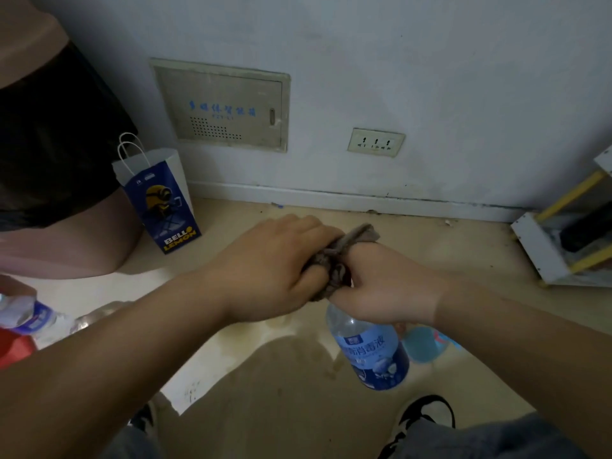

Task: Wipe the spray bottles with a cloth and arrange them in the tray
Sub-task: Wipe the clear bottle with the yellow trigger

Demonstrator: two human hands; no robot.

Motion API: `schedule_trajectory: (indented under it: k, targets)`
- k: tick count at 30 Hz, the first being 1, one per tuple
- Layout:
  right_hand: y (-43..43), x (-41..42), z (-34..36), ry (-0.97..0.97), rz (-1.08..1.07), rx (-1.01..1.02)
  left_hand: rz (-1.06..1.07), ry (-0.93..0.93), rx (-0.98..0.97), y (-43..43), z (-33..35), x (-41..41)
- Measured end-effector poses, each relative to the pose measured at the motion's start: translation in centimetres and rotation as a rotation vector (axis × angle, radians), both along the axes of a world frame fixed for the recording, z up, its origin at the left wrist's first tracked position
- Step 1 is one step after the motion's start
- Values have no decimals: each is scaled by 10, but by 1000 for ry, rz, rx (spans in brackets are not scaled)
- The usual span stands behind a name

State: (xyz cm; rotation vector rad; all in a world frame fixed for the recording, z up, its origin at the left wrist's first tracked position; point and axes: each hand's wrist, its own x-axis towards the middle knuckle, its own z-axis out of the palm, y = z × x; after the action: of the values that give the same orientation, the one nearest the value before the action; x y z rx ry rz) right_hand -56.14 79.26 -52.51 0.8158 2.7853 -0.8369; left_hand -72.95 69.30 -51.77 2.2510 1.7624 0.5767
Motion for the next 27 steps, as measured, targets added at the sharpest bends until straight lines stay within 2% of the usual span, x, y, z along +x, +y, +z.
schedule_trajectory:
  k: [3, 6, 13, 16, 22, 27]
  targets:
    - [0, 4, 1, 6, 16, 16, 43, -94, -159, 1, -3, -2]
    - [2, 6, 2, 25, 15, 0, 103, -81, -63, -1, -1, 5]
    - [-1, -1, 5, -52, -64, -27, 212, 381, -82, 2, 0, 25]
    - [-3, -4, 2, -56, -91, -52, 241, 473, -80, 0, -1, 31]
    - [0, -8, 6, 20, -126, -41, 264, 370, 12, 1, -4, 18]
    - [7, -9, 7, 58, -189, -30, 453, 303, -92, 9, 4, 3]
